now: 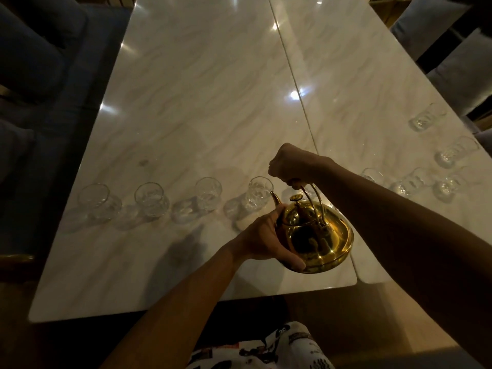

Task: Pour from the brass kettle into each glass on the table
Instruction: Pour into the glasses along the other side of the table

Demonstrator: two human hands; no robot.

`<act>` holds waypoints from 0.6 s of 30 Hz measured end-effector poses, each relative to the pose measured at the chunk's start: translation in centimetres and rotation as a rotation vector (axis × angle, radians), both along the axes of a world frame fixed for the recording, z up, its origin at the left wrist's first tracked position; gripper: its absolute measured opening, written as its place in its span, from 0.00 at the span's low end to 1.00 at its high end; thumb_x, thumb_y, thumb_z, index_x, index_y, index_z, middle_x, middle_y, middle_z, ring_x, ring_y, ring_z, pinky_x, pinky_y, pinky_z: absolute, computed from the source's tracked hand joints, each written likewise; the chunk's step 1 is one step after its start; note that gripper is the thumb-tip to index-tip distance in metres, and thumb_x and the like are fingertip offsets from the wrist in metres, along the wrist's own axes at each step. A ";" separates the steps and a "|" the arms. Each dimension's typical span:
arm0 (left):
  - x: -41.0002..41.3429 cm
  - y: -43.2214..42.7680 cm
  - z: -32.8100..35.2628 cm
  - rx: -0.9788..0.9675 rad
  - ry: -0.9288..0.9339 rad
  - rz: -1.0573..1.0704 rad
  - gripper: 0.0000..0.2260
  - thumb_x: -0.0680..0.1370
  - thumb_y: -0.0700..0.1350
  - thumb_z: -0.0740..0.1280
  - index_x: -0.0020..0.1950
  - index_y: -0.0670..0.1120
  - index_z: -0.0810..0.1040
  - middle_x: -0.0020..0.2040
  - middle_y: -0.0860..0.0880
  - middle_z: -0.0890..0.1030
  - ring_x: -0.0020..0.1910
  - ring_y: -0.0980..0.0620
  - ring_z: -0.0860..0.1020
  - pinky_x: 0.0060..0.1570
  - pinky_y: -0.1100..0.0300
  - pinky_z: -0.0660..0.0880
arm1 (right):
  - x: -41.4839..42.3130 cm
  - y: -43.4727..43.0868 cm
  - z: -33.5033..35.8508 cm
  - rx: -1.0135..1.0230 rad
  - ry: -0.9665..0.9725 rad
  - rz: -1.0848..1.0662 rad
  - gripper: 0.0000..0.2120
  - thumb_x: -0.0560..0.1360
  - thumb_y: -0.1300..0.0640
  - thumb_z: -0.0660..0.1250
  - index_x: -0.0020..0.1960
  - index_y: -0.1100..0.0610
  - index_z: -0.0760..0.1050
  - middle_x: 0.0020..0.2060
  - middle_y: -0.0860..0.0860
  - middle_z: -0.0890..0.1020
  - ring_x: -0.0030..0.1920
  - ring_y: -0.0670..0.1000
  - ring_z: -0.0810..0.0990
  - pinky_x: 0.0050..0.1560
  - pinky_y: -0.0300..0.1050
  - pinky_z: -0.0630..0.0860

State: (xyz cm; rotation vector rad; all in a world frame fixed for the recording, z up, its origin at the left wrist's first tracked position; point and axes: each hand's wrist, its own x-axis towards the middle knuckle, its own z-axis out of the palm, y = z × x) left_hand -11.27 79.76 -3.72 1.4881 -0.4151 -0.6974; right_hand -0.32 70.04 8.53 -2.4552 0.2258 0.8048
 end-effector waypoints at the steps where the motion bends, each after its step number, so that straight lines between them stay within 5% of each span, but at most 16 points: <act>1: 0.0 0.0 0.0 -0.004 0.003 0.002 0.43 0.65 0.28 0.81 0.74 0.43 0.65 0.67 0.50 0.78 0.67 0.54 0.78 0.61 0.57 0.79 | 0.0 0.0 0.1 -0.004 0.001 0.003 0.08 0.78 0.62 0.63 0.44 0.67 0.76 0.30 0.56 0.73 0.25 0.51 0.71 0.25 0.42 0.70; 18: 0.1 0.1 0.1 -0.015 -0.016 -0.008 0.43 0.65 0.29 0.81 0.75 0.44 0.64 0.70 0.45 0.76 0.70 0.46 0.76 0.65 0.43 0.78 | -0.4 0.5 1.3 -0.024 0.004 0.008 0.09 0.79 0.62 0.62 0.42 0.66 0.74 0.29 0.56 0.72 0.25 0.50 0.70 0.24 0.41 0.69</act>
